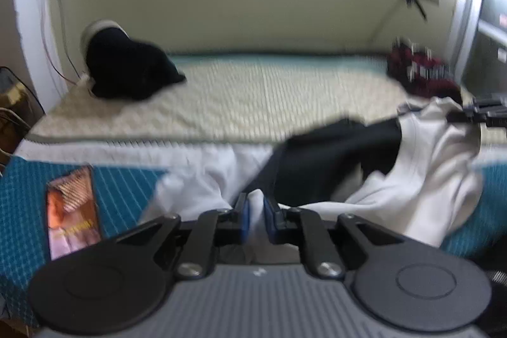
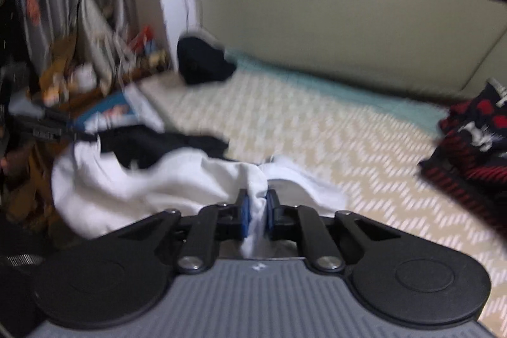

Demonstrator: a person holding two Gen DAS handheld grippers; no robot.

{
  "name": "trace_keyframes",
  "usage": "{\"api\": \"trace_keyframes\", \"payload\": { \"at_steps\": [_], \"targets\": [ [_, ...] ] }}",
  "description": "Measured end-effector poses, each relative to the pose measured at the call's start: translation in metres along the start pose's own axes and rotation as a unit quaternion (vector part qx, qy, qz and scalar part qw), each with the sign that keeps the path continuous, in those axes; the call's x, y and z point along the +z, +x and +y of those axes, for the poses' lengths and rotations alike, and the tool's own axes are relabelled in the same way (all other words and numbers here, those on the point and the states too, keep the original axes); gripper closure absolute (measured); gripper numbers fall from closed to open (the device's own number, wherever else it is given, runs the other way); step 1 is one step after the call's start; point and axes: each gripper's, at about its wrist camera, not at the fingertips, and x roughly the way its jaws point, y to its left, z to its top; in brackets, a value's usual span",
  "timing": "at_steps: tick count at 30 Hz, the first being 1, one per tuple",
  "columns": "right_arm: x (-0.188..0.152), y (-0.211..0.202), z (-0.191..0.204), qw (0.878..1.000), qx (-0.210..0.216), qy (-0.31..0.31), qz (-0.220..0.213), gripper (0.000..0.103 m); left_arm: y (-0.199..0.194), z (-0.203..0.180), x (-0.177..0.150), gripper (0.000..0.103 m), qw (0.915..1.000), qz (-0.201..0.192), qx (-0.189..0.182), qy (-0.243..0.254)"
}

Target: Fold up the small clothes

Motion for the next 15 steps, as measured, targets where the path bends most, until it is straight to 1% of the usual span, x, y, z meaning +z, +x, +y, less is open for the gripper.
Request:
{"api": "trace_keyframes", "payload": {
  "at_steps": [2,4,5,6,8,9,11,14,15],
  "targets": [
    [0.009,-0.013,0.001,0.999,-0.005,0.005,-0.031,0.102,-0.016,0.005,0.013,0.093,0.9992,-0.032,0.001,-0.021],
    [0.022,-0.031,0.005,0.997,-0.013,0.0,-0.072,0.102,-0.034,0.009,0.03,0.093,0.9968,-0.07,0.0,-0.039],
    [0.029,-0.039,0.006,0.996,-0.01,0.002,-0.094,0.102,-0.044,0.01,0.041,0.093,0.9944,-0.097,0.003,-0.043],
    [0.035,-0.047,0.007,0.993,-0.009,0.003,-0.115,0.103,-0.052,0.01,0.052,0.098,0.992,-0.119,0.005,-0.042],
    [0.05,-0.06,0.006,0.987,-0.014,0.005,-0.157,0.103,-0.061,0.007,0.074,0.098,0.9872,-0.154,0.009,-0.039],
    [0.058,-0.064,0.005,0.984,-0.021,0.005,-0.175,0.103,-0.061,0.006,0.089,0.098,0.9848,-0.169,0.013,-0.037],
    [0.077,-0.066,0.001,0.978,-0.049,-0.001,-0.201,0.103,-0.055,0.004,0.12,0.098,0.9814,-0.188,0.02,-0.032],
    [0.112,-0.054,-0.019,0.97,-0.086,0.008,-0.226,0.103,-0.027,0.006,0.18,0.098,0.9795,-0.198,0.027,-0.026],
    [0.124,-0.047,-0.027,0.968,-0.098,0.014,-0.231,0.103,-0.013,0.006,0.204,0.098,0.9781,-0.203,0.039,-0.028]
  ]
}}
